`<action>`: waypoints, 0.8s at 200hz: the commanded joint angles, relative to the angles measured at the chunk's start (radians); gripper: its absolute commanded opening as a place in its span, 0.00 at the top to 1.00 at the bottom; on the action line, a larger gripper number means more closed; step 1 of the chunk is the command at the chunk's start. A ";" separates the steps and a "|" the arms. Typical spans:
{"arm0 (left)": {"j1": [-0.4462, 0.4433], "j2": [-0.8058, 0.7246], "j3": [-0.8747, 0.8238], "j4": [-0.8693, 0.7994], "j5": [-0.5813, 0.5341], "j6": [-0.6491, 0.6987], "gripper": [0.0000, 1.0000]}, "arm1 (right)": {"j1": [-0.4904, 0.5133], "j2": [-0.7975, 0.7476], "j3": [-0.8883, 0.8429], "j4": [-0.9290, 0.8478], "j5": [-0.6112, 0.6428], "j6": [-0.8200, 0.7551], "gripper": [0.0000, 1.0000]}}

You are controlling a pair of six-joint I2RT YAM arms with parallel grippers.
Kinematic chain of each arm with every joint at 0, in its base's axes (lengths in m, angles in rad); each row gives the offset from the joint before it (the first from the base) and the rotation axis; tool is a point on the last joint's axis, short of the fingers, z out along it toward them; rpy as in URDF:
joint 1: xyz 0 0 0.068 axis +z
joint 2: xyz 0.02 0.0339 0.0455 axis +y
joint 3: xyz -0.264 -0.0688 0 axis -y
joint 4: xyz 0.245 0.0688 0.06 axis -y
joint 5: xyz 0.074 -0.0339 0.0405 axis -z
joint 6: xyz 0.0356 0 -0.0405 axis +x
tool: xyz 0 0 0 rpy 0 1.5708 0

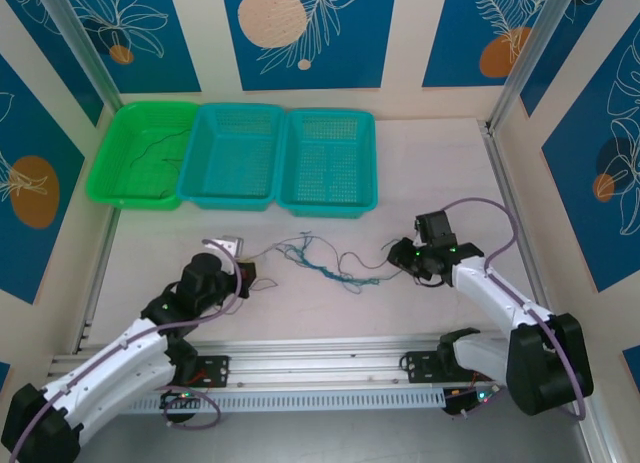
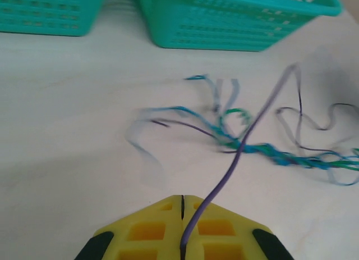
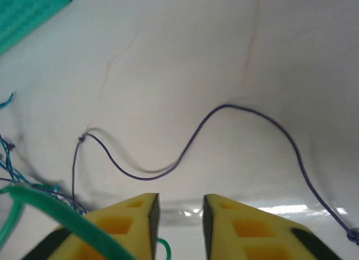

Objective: Untangle the cables

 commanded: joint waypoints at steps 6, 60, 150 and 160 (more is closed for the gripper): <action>-0.014 0.025 0.054 0.123 0.162 0.069 1.00 | 0.011 -0.059 0.063 -0.065 0.056 0.029 0.63; -0.089 0.057 0.093 0.195 0.201 0.144 1.00 | 0.283 -0.272 0.100 -0.189 0.374 0.156 0.51; -0.157 0.134 0.133 0.206 0.137 0.183 1.00 | 0.598 -0.191 0.108 0.034 0.391 -0.144 0.26; -0.159 0.132 0.137 0.191 0.113 0.182 1.00 | 0.599 -0.118 0.110 0.049 0.344 -0.156 0.27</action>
